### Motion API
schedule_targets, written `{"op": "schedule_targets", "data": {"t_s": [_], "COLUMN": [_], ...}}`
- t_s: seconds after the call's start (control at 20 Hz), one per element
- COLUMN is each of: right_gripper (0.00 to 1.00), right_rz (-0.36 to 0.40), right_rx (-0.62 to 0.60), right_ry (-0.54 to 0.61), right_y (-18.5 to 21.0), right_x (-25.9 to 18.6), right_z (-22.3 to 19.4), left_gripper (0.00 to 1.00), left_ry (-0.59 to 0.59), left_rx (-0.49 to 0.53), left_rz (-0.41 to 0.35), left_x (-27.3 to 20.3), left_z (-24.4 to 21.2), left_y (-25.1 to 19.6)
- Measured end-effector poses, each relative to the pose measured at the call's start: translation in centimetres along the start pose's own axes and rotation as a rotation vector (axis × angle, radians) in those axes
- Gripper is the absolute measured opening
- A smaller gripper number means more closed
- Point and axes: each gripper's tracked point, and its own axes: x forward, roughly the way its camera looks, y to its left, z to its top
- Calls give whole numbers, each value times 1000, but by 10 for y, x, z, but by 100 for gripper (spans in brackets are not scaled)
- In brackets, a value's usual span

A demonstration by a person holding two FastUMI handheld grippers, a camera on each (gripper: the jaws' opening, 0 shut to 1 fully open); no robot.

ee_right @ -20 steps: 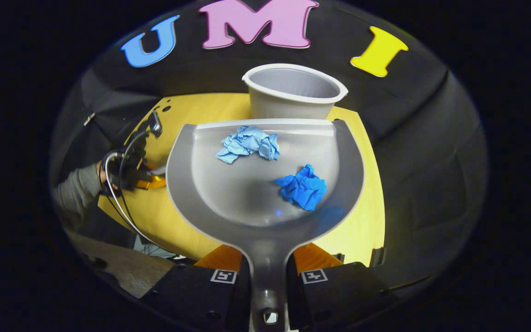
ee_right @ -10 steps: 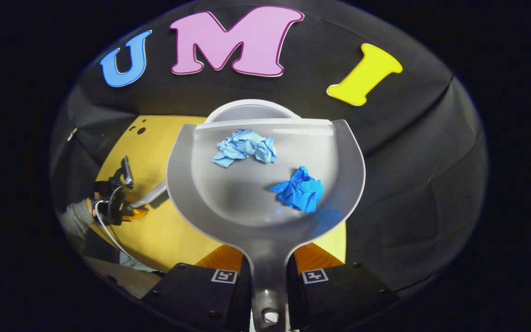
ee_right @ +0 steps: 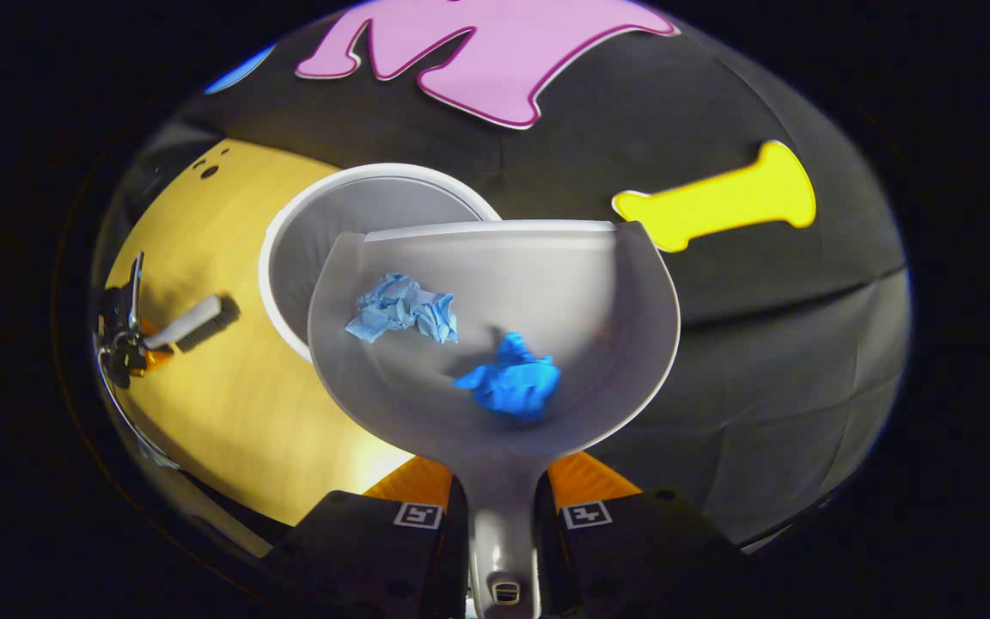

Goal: Pick up the small broom and dustpan from the desktop, sweep the trash into the dustpan with the broom, and then empty the trash into the garbage bin.

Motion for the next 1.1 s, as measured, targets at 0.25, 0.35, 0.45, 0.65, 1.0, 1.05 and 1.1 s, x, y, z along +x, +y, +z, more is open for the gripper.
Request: {"op": "schedule_targets", "data": {"t_s": [0.25, 0.35, 0.45, 0.65, 1.0, 1.05, 1.1], "right_gripper": [35, 36, 36, 35, 35, 35, 36], "right_rz": [-30, -14, -10, -8, 8, 6, -2], "right_rx": [-165, -196, -252, -305, -352, -355, -362], "right_ry": [83, 116, 148, 177, 198, 195, 192], "right_y": [-20, -21, -20, -17, -13, -14, -15], "right_x": [3, 4, 5, 5, -1, -2, -1], "right_z": [13, 13, 11, 13, 10, 11, 11], "left_gripper": [29, 33, 33, 30, 30, 30, 30], "left_ry": [9, 11, 10, 7, 26, 26, 24], "left_rx": [-3, -4, -4, -9, -21, -25, -32], "left_rz": [3, 6, 7, 9, 25, 27, 30], "left_x": [-1, -1, 0, 0, -1, -1, 0], "left_z": [0, -1, -1, -1, -3, -3, -4], "left_y": [0, 0, 0, 0, 0, 0, -1]}}
